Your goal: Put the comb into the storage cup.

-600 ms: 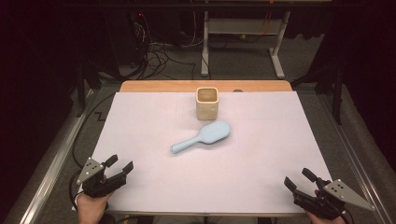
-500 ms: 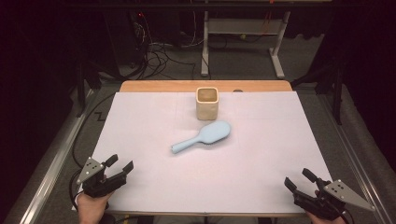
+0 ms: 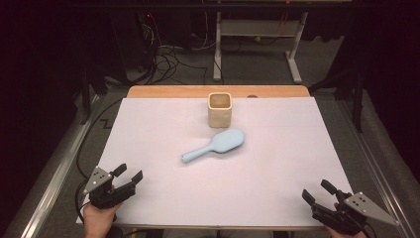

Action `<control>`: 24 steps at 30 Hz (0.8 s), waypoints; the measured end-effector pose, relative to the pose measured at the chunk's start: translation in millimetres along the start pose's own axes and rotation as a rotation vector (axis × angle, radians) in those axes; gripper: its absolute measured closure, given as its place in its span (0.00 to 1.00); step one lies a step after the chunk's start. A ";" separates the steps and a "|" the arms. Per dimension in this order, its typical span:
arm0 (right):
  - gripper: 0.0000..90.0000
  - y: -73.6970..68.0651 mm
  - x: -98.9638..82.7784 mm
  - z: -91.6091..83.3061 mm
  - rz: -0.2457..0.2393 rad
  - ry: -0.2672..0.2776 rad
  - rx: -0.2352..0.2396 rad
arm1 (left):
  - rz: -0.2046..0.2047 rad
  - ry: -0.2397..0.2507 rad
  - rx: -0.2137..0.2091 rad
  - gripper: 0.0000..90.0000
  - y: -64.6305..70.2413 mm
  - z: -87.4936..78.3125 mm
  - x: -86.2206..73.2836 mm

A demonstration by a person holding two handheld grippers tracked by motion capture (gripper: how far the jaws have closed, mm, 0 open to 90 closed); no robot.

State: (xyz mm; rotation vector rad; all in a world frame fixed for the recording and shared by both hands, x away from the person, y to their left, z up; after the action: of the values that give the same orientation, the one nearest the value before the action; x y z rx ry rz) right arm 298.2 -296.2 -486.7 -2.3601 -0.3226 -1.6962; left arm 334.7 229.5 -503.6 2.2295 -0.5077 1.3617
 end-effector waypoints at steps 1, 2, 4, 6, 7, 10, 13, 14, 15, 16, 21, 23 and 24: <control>0.28 -0.3 -0.1 0.1 -0.001 -0.002 0.000 | -0.001 0.002 0.000 0.36 0.1 -0.4 0.4; 0.28 -0.3 -0.1 0.1 -0.001 -0.002 0.000 | -0.001 0.002 0.000 0.35 0.1 -0.4 0.4; 0.28 -1.2 0.2 -0.2 -0.006 0.002 -0.002 | -0.003 0.005 -0.002 0.35 0.1 -0.5 0.8; 0.28 -1.0 -0.2 -0.4 -0.006 -0.001 -0.004 | -0.005 0.007 -0.002 0.35 0.0 -0.8 1.5; 0.28 -0.7 -0.5 -0.7 -0.005 -0.004 -0.005 | -0.005 0.007 -0.002 0.35 -0.2 -0.9 1.9; 0.28 -0.1 -0.6 -0.8 -0.007 -0.004 -0.006 | -0.015 0.012 -0.002 0.35 -0.7 -1.9 3.4; 0.28 -0.3 -0.8 -0.9 -0.007 -0.005 -0.005 | -0.018 0.018 -0.005 0.35 0.0 -2.5 4.8; 0.28 -0.3 -0.8 -0.9 -0.007 -0.005 -0.005 | -0.018 0.018 -0.005 0.35 0.0 -2.5 4.8; 0.28 -0.2 -0.9 -1.1 -0.007 -0.005 -0.006 | -0.018 0.019 -0.006 0.35 0.5 -2.8 5.3; 0.28 -0.2 -0.9 -1.2 -0.006 -0.005 -0.007 | -0.017 0.020 -0.007 0.35 0.8 -2.8 5.7; 0.28 -0.4 -0.8 -1.4 -0.001 -0.004 -0.006 | -0.006 0.022 -0.016 0.35 4.4 -1.3 8.0; 0.28 -0.1 -0.4 -1.5 -0.004 0.002 -0.005 | 0.000 0.018 -0.017 0.35 5.3 0.2 8.3; 0.28 -0.3 -0.4 -1.7 -0.001 0.002 -0.004 | 0.000 0.018 -0.017 0.35 5.3 0.2 8.3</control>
State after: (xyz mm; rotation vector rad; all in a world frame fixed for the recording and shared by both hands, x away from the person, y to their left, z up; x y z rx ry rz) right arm 296.5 -296.4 -486.5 -2.3614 -0.3208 -1.7012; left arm 335.7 224.5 -495.2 2.2016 -0.5113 1.3716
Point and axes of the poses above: each handheld gripper's, and its own axes: z roughly forward along the jaws, x roughly out of its top, y roughly to its right, the point moved 10 cm from there along z, roughly forward along the jaws, and after that the axes turned 8 degrees about -x, right-handed, at the moved point
